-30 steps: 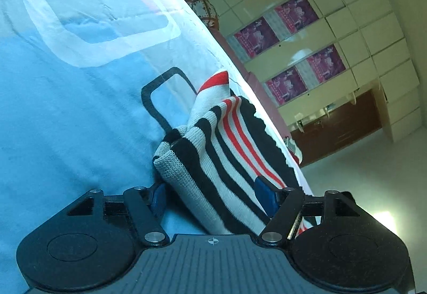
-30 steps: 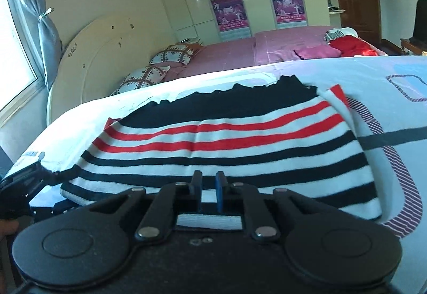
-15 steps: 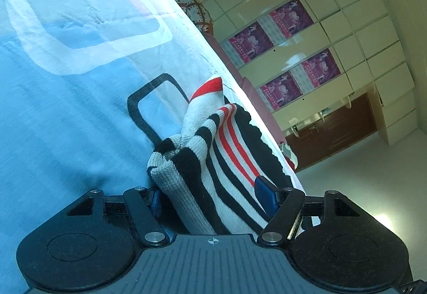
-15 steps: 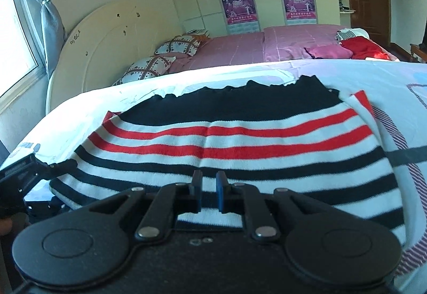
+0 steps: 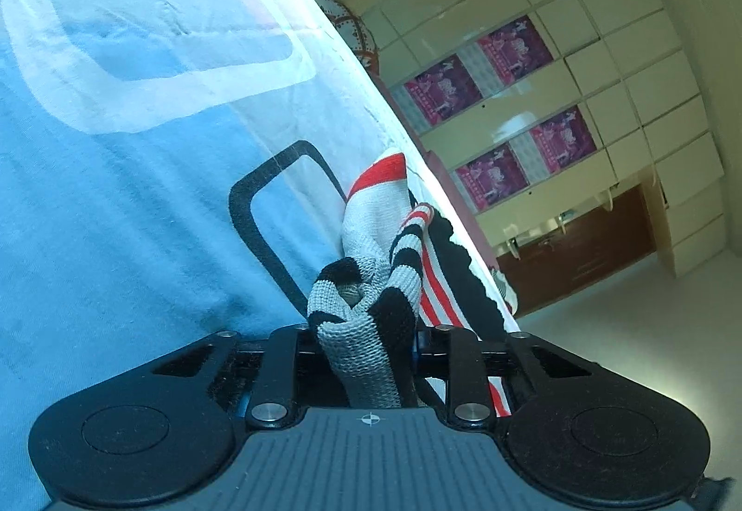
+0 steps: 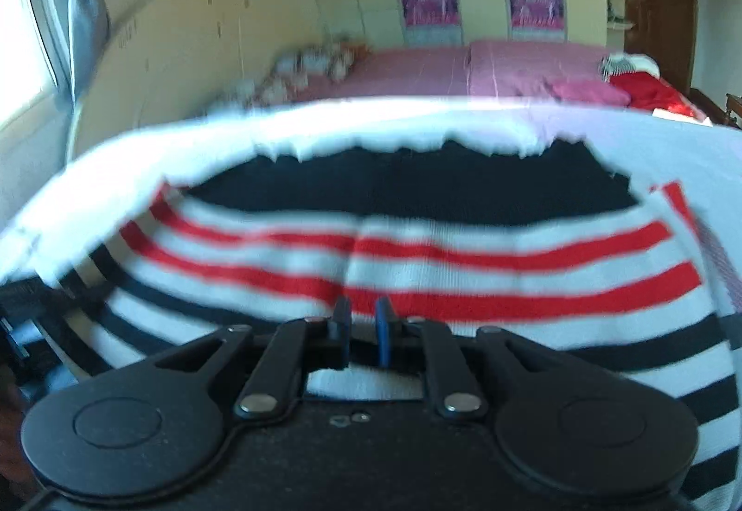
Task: Fold small clothes
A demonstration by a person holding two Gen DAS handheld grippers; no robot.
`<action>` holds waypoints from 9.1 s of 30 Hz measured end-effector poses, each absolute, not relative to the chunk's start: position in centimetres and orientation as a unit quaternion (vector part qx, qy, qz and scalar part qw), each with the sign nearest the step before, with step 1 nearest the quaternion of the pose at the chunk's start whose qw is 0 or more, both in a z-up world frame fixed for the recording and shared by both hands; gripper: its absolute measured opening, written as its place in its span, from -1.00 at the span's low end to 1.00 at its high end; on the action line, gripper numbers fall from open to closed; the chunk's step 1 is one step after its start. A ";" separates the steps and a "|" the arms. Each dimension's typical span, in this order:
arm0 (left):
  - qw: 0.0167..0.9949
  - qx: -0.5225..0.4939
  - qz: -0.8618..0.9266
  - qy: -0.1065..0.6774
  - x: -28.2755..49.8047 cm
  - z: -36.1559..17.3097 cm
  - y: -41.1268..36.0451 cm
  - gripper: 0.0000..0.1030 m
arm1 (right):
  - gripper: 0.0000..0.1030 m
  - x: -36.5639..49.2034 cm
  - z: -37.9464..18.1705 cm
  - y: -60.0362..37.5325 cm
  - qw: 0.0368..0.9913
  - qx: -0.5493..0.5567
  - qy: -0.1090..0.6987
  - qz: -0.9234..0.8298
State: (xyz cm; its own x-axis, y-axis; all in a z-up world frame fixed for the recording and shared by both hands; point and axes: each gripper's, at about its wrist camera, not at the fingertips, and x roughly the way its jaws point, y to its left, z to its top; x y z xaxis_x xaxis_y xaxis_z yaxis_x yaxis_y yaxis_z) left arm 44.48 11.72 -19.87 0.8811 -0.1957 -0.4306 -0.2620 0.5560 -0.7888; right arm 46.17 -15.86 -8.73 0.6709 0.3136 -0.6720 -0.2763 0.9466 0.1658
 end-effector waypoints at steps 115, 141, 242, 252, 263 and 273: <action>0.881 -0.181 -0.176 0.400 54.9 -12.9 -7.2 0.54 | -0.24 46.0 -10.6 -39.6 0.872 0.274 0.381 0.137; 0.837 -0.229 -0.251 0.430 56.0 -14.2 -6.6 0.54 | 0.21 46.7 -10.9 -40.9 0.840 0.316 0.404 0.179; 0.875 -0.188 -0.295 0.334 53.5 -8.9 -6.0 0.02 | -0.36 44.7 -3.4 -36.3 0.862 0.218 0.375 0.262; 0.887 -0.183 -0.294 0.304 49.5 -4.9 2.1 0.02 | -0.36 42.3 -0.1 -28.9 0.873 0.201 0.354 0.269; 0.904 -0.191 -0.241 0.295 45.3 -4.1 15.9 0.02 | -0.36 43.6 0.3 -15.6 0.855 0.186 0.361 0.322; 0.905 -0.218 -0.182 0.317 44.2 -8.3 25.3 0.02 | -0.36 45.7 -3.5 -5.9 0.822 0.204 0.395 0.357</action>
State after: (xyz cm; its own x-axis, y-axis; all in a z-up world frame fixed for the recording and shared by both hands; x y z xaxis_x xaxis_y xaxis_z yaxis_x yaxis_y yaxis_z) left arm 44.21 25.33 -8.27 0.7328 -0.4682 -0.4938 0.1921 0.8385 -0.5100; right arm 45.68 -5.89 -3.49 0.4339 0.7474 -0.5031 -0.4248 0.6621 0.6174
